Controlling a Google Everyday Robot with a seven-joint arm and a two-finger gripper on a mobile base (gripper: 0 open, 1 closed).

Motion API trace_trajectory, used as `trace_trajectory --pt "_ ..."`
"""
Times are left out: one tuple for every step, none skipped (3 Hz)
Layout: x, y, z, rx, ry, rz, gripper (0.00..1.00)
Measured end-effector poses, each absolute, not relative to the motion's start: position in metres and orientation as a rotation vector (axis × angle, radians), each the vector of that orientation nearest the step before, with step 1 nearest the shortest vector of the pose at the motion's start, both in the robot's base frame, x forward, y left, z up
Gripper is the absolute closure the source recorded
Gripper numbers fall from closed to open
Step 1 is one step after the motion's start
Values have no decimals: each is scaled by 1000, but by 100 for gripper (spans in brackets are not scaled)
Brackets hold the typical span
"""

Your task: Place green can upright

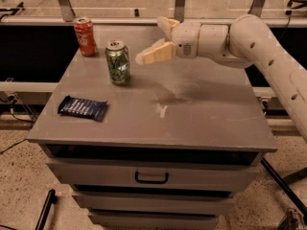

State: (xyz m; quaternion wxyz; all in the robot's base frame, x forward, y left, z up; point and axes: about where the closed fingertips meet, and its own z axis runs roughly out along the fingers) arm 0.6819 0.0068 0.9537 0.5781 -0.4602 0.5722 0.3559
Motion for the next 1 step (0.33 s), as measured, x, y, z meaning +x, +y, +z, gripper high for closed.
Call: trace_trajectory --pt "682 7 954 -1077 1338 833 0"
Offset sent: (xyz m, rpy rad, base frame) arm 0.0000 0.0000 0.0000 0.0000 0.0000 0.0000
